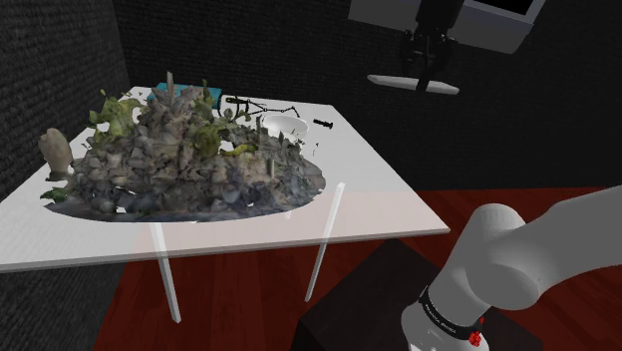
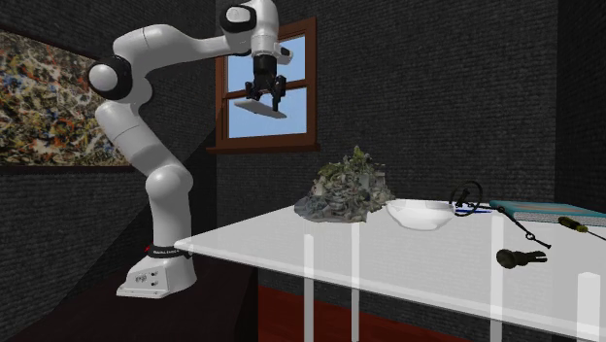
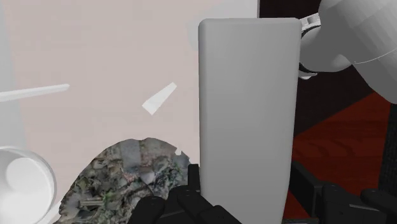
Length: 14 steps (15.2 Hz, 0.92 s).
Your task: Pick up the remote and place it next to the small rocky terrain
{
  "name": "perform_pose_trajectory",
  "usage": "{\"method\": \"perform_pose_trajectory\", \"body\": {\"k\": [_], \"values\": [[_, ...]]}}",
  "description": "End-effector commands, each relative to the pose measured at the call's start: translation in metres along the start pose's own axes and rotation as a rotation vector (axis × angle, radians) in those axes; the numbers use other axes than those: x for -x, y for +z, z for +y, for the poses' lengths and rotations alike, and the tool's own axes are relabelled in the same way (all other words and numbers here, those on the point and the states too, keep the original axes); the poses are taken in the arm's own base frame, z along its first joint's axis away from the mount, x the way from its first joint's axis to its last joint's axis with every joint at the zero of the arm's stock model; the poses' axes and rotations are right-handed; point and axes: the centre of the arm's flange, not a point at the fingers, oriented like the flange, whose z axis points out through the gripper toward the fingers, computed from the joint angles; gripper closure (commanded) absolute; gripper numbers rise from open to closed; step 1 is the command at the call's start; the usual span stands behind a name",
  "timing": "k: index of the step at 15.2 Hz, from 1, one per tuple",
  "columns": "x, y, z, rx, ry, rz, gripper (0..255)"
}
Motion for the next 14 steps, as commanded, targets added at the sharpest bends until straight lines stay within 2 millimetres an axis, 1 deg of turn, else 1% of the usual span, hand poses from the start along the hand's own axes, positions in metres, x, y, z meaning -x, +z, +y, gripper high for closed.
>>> {"method": "perform_pose_trajectory", "body": {"k": [1,14], "values": [[-0.003,0.008,-0.007,0.0,0.001,-0.001,255],[-0.003,0.076,-0.008,0.0,0.001,-0.001,255]]}}
